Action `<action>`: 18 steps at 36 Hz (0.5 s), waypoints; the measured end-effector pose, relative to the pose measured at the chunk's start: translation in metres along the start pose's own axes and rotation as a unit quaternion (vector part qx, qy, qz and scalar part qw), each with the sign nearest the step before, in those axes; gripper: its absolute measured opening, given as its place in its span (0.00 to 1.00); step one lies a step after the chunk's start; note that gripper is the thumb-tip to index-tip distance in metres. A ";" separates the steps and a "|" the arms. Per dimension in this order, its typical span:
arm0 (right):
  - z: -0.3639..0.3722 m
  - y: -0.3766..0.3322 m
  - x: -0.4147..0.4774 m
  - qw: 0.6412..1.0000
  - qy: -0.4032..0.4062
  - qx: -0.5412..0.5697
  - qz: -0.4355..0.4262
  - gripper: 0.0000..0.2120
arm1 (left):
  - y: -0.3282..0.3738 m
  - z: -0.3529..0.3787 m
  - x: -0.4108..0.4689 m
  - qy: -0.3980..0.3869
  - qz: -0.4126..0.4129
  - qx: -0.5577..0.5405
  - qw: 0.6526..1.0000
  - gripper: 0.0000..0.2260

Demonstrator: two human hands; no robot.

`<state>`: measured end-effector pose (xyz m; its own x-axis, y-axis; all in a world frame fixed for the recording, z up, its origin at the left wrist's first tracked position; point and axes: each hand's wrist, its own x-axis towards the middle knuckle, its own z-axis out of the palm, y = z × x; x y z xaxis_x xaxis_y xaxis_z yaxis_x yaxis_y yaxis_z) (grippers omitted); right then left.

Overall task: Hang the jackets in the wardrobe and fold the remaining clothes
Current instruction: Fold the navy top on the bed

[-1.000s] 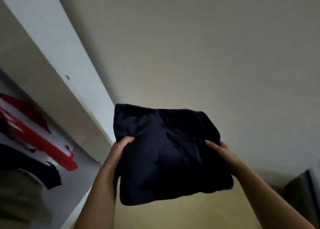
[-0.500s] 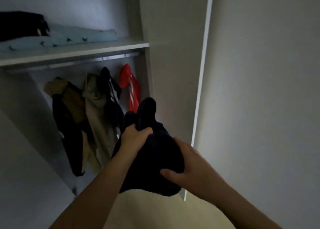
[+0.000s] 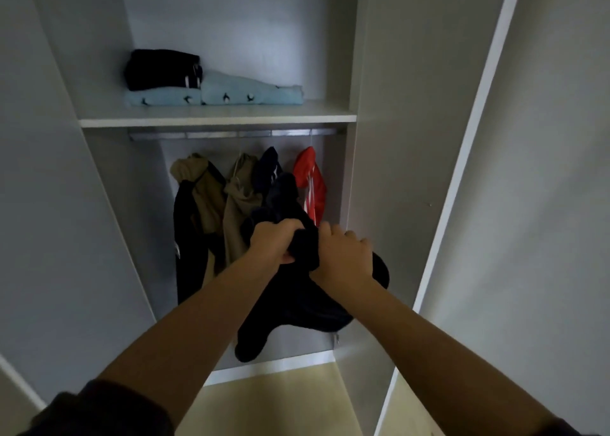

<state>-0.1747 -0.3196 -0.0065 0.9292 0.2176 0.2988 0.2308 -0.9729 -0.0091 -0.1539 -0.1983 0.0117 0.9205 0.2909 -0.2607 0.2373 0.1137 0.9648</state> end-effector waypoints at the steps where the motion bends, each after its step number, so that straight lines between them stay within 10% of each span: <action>1: 0.001 0.004 0.006 1.000 0.026 0.008 -0.015 0.25 | 0.003 0.001 0.000 -0.004 0.003 -0.001 1.000 0.15; 13: -0.045 0.019 0.118 0.985 -0.048 0.135 -0.100 0.15 | 0.006 -0.032 0.034 0.001 0.222 0.133 0.966 0.05; 18: -0.090 -0.005 0.191 0.979 -0.096 0.131 -0.121 0.28 | 0.007 -0.056 0.084 0.138 0.443 0.420 0.780 0.09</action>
<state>-0.0241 -0.2797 0.1366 0.8697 0.4740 0.1377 0.4933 -0.8437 -0.2115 -0.0925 -0.1197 -0.0055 0.7645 0.1096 0.6353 -0.2267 -0.8768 0.4241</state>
